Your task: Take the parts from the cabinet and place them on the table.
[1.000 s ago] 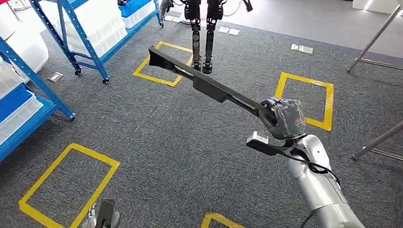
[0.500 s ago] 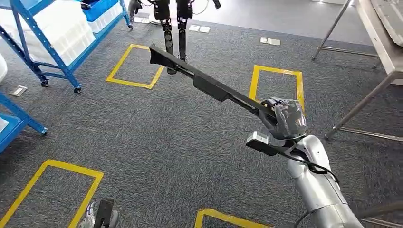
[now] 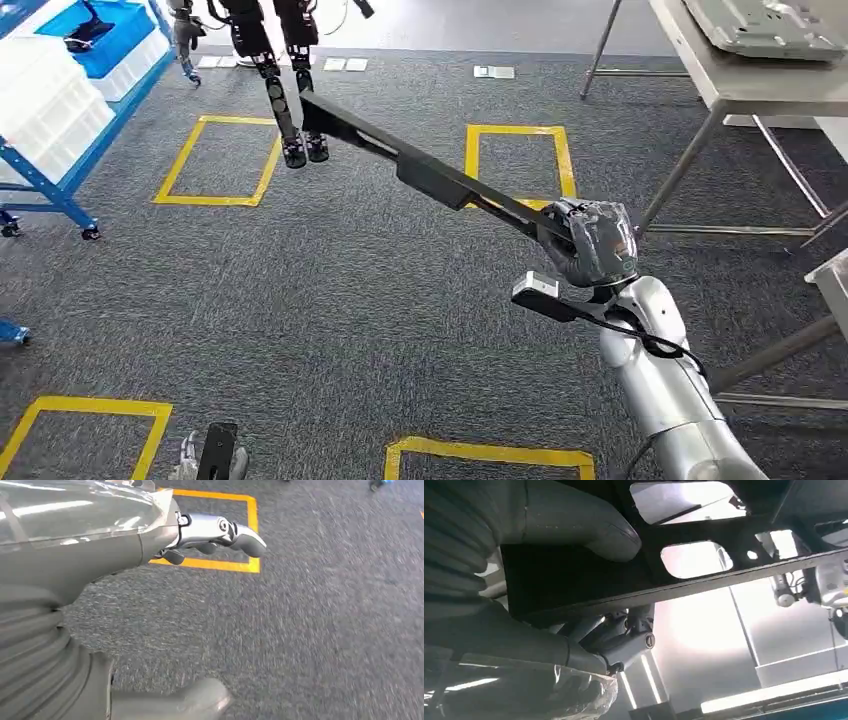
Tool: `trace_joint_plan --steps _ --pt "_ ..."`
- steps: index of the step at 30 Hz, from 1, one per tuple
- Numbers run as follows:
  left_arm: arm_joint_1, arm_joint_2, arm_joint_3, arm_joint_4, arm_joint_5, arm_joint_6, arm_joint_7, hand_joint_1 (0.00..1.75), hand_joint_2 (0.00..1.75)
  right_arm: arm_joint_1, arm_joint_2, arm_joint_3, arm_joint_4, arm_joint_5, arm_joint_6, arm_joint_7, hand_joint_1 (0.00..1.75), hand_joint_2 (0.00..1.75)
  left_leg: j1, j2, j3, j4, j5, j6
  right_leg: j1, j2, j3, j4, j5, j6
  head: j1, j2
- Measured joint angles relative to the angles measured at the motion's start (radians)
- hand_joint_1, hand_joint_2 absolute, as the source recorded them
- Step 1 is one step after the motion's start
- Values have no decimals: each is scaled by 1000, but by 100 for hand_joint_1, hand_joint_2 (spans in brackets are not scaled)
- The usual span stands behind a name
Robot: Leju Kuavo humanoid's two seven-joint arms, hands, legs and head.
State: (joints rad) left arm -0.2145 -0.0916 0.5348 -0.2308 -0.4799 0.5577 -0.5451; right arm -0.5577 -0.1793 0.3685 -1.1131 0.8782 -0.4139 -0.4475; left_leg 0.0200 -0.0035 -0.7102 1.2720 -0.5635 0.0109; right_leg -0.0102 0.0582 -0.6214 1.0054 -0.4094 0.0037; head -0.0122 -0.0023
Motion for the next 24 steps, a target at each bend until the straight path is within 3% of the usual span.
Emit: trace_joint_plan --steps 1,2,3,4,5,6,7,8,9,10,12,13,14,15,16,17,18,19,20,23,24 --pt "0 0 0 0 -3 0 0 0 175 0 -1 0 0 0 0 -1 175 175 0 -6 39 -83 50 5 1 13 0 1 0 0 0 0" --pt "-1 0 0 0 -4 0 1 0 175 -2 -2 0 0 -2 -1 -2 175 175 0 -27 89 -184 98 12 0 26 1 3 0 1 0 0" --pt "-2 1 0 0 -5 0 4 0 175 -3 -2 -1 0 -3 -1 -2 175 175 3 -85 115 -237 97 15 -2 34 -2 3 1 2 0 0" --pt "-2 0 0 0 -5 0 5 0 175 -7 -4 -2 0 -5 -1 -2 175 175 -2 -74 115 -243 101 14 4 43 -5 4 5 8 2 0" --pt "-4 0 0 0 -9 1 6 0 175 -7 -6 -4 1 -6 -1 -2 175 175 -8 -57 117 -241 101 14 -1 50 -9 3 8 13 -2 0" --pt "-7 0 0 0 -10 2 7 0 175 -6 -8 -5 2 -6 -1 -2 175 175 -11 -53 117 -241 102 16 -5 58 -10 0 9 16 -1 0" --pt "-8 0 0 0 -14 4 9 0 175 -6 -13 -10 3 -9 -2 -2 175 175 -13 -44 118 -245 104 19 -6 67 -10 -5 14 24 -3 0" --pt "-12 -3 -2 0 -21 6 10 0 175 -8 -18 -14 3 -11 -2 -3 175 175 -4 -28 126 -266 116 30 5 74 -17 -7 17 32 -1 0" --pt "-17 -6 -2 0 -23 11 11 0 175 -7 -22 -16 3 -15 -2 -5 175 175 -7 -19 132 -277 125 37 2 18 -33 19 0 28 -2 0" --pt "-17 -6 -2 -2 -23 13 12 0 175 -12 -27 -16 4 -17 -2 -6 175 175 -8 -8 131 -279 126 41 4 -19 -58 74 -33 22 6 0" --pt "-15 -7 -1 -2 -23 14 15 0 175 -12 -28 -19 5 -21 -1 -6 175 175 -12 19 130 -278 126 42 2 -41 -133 235 -97 19 7 0" --pt "-15 -8 -1 -2 -23 14 15 0 175 -11 -29 -19 8 -23 0 -6 175 175 -14 30 128 -278 126 42 0 -43 -161 295 -114 23 6 0" --pt "-15 -8 -1 -2 -23 14 15 0 175 -10 -30 -21 12 -26 0 -7 175 175 -14 43 127 -277 126 42 -2 -45 -164 305 -111 31 8 0" --pt "-15 -10 -1 -2 -23 14 15 0 175 -11 -33 -22 16 -27 0 -12 175 175 -14 56 127 -277 125 41 -4 -48 -140 264 -93 40 7 0" --pt "-15 -11 -1 -2 -23 14 15 0 175 -13 -34 -23 20 -28 0 -17 175 175 -13 67 127 -277 124 39 -7 -56 -92 179 -62 51 8 0" --pt "-15 -13 -1 -2 -23 14 15 0 175 -15 -35 -24 22 -29 0 -20 175 175 -12 77 127 -274 121 35 -11 -78 -38 82 -31 60 7 0" --pt "-16 -13 -1 -3 -23 14 15 0 175 -19 -35 -25 23 -29 0 -21 175 175 -13 90 127 -266 116 27 -11 -131 9 -12 -17 58 8 0" --pt "-17 -11 0 -4 -23 14 15 0 175 -21 -34 -24 24 -31 0 -22 175 175 -21 95 124 -267 113 21 0 -140 14 3 -12 53 8 0" --pt "-17 -11 -1 -4 -23 14 14 0 175 -23 -34 -25 25 -32 0 -23 175 175 -20 103 127 -262 109 16 1 -122 7 -3 -9 42 7 0" --pt "-19 -15 -2 -5 -24 13 11 0 175 -26 -41 -31 30 -34 0 -23 175 175 -15 135 132 -261 102 5 -5 -86 5 -4 -6 23 3 0" --pt "-21 -16 -2 -6 -25 13 11 0 175 -28 -41 -31 30 -34 -1 -23 175 175 -6 94 126 -243 85 -3 -11 -73 7 -6 -2 17 3 0"
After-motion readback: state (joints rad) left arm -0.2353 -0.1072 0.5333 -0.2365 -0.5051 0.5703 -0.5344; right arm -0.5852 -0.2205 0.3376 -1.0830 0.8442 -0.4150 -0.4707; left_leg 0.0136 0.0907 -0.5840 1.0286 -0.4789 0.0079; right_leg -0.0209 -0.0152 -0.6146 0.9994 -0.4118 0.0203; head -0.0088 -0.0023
